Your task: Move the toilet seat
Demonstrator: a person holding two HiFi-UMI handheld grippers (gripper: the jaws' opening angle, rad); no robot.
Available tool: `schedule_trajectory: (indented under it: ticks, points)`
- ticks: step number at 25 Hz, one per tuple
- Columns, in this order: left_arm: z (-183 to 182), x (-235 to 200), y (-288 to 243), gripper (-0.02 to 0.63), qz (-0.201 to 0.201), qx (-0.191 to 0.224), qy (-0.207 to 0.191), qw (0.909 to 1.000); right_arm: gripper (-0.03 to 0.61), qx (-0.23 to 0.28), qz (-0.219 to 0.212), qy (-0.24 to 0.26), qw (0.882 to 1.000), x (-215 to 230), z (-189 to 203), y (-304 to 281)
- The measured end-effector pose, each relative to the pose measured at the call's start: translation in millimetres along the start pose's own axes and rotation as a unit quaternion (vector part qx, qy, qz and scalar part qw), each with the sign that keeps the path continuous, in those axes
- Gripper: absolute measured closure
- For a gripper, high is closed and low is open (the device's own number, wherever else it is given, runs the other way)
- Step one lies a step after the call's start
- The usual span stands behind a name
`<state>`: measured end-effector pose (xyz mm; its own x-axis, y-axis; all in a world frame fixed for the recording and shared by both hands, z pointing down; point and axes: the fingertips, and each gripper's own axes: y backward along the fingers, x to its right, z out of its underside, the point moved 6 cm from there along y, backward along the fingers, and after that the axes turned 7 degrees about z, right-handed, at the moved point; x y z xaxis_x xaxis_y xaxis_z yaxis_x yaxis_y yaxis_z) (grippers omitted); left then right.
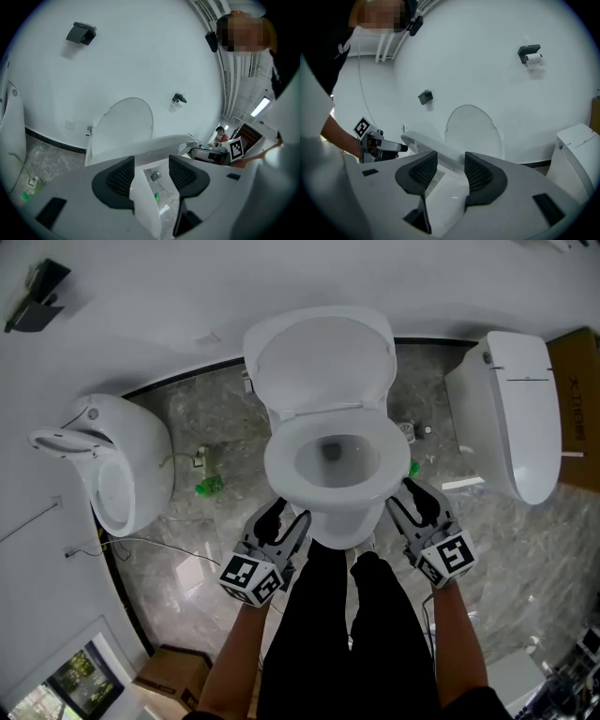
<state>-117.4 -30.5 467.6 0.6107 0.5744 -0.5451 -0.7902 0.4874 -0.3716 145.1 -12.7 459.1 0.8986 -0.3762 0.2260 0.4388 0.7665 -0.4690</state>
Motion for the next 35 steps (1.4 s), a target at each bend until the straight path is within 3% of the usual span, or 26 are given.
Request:
schedule_trajectory:
  ticks: [6,11,15,18,22,31,35]
  points:
    - [-8.9,5.2,-0.6,0.364,-0.022,-0.005,-0.072,0.9972,0.382,0.003,-0.004,0.000,1.000,3.5,-7.6,-4.2]
    - [-29.9,3.7,4.4,0.362,-0.038,0.030,-0.123,0.9913,0.382,0.005,-0.002,-0.007,1.000,6.0,-13.9,-8.6]
    - [-33.8,-2.6,-9.4,0.348,-0.019,-0.013,-0.153,0.9880,0.382,0.006,0.004,-0.013,1.000,6.6,-13.9,-9.5]
    - [-35.5,-7.5,-9.3,0.345,-0.007,-0.035,-0.160,0.9864,0.382,0.008,0.004,-0.016,1.000,7.8,-18.9,-13.7]
    - [-47.1,-14.1,-15.0,0.376,-0.001,0.004,-0.167,0.9860,0.383,0.010,0.008,-0.020,1.000,11.9,-25.8,-18.5]
    - [-68.8,-26.4,-22.7,0.382,0.012,0.022,-0.125,0.9918,0.394,0.023,0.038,-0.017,0.999,19.6,-40.8,-33.5]
    - [-78.8,-31.4,-27.0,0.382,0.007,-0.002,-0.130,0.9915,0.402,0.013,0.059,-0.016,0.998,20.2,-53.3,-42.4]
